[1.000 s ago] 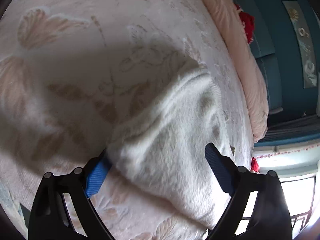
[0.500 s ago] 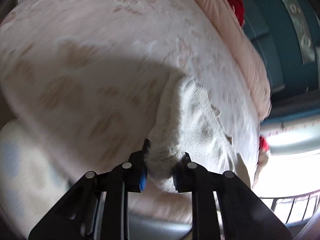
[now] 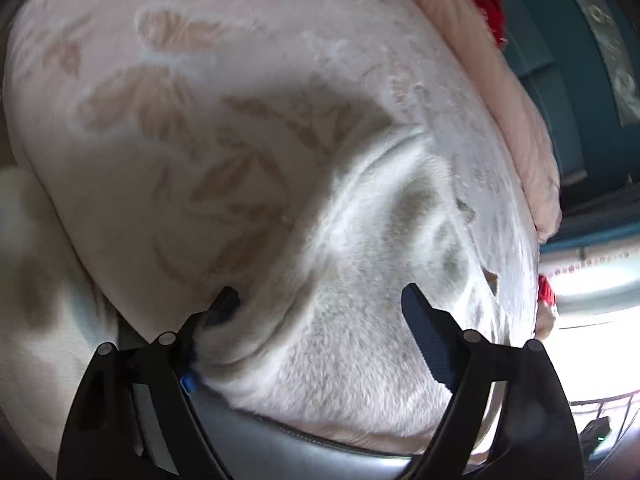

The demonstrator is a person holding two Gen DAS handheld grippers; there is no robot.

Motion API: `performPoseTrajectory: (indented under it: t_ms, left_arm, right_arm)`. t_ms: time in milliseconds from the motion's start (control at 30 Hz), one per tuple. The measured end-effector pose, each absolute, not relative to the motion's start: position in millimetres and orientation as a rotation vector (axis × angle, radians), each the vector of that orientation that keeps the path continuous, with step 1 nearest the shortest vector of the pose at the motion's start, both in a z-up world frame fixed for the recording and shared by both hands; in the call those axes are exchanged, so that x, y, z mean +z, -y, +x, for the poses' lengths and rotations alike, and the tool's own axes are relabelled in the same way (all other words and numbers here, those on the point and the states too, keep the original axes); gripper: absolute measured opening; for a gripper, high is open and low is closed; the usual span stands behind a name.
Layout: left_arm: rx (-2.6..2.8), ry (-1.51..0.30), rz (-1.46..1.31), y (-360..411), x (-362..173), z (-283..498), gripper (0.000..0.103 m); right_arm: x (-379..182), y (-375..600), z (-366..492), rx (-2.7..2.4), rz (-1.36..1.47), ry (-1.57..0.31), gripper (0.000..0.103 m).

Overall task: Fold small clothes
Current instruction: 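Grasp the folded sweater edge with the right gripper while the left gripper pinches the other edge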

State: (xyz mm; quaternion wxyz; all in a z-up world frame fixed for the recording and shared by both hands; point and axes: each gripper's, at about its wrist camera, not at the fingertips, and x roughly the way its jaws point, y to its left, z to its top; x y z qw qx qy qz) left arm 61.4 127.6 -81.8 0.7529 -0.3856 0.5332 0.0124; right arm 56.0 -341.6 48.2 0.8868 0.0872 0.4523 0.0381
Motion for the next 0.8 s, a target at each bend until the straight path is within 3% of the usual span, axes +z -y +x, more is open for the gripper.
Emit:
performPoseTrajectory:
  t_ms: [67,133,300,533,667,800]
  left_arm:
    - [0.050,-1.155,-0.859,-128,-85,62,0.073]
    - [0.049,-1.149,-0.838,-130,-80,61,0.046]
    - [-0.010,-1.146,-0.785,-136,-69,63,0.021]
    - [-0.194,-0.992,-0.667,-95,9,68,0.015]
    - [-0.379,-0.898,-0.506,-20,71,71,0.014]
    - [-0.594,-0.882,-0.314,83,103,61,0.014]
  right_arm:
    - [36,296,90,0.188,0.143,-0.980,0.004]
    - [16,268,121,0.234,0.110,-1.034,0.004]
    - [-70,238,141,0.244,0.053,-1.252,0.003]
    - [-80,241,158,0.283,0.069,-1.274,0.001]
    - [-85,270,153,0.332,0.274,-1.227,0.001]
    - [-53,331,112,0.290,0.443,-1.103,0.006]
